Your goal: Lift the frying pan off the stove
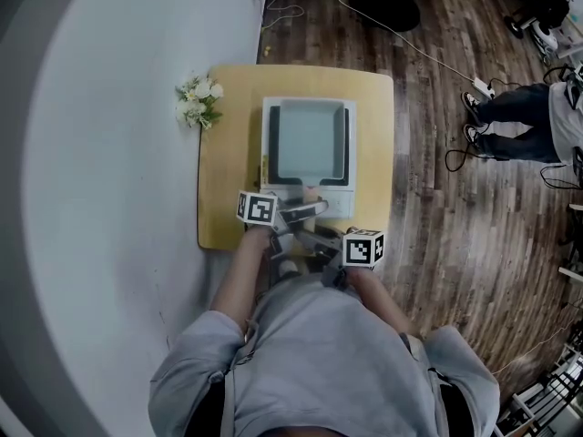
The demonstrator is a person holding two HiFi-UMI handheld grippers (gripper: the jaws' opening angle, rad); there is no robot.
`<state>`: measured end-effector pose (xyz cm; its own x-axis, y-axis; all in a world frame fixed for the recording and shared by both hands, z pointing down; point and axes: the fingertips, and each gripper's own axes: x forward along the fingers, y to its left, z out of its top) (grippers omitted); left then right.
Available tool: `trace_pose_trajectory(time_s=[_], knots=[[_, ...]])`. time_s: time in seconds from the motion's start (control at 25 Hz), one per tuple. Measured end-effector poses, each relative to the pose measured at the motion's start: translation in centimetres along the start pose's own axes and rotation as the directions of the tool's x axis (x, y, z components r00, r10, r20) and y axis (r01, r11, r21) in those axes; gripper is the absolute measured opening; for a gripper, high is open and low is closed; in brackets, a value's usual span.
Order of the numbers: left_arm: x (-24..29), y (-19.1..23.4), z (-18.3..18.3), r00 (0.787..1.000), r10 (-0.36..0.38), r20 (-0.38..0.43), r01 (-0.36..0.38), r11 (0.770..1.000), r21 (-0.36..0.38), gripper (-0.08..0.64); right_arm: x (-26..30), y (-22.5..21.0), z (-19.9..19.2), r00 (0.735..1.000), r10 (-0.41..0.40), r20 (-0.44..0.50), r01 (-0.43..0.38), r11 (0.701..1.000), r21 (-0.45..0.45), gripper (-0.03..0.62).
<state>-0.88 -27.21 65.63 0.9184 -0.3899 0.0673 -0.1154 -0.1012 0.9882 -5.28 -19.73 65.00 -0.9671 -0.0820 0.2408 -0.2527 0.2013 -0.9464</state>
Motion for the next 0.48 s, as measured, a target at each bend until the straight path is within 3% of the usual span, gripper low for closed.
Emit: trace_pose_trajectory(time_s=[0.16,0.36,0.48], knots=[[-0.02,0.09,0.12,1.0,-0.007,0.018,0.008,1.0,-0.027,0.169,0.09,0.15,-0.07,0.999,0.031,0.004,-0.032,0.998,0.05,0.124],[0.07,0.37,-0.17,0.997,0.077,-0.019,-0.075,0.995,0.071,0.163,0.03,-0.28,-0.27,1.0,0.012,0.002,-0.012,0.999,0.036,0.12],[0.05,0.14,-0.36,0.996,0.091,-0.022,-0.089,0.992,0.088,0.163,-0.11,-0.08,-0.4,1.0,0.015,0.003,-0.015,1.0,0.024,0.12]])
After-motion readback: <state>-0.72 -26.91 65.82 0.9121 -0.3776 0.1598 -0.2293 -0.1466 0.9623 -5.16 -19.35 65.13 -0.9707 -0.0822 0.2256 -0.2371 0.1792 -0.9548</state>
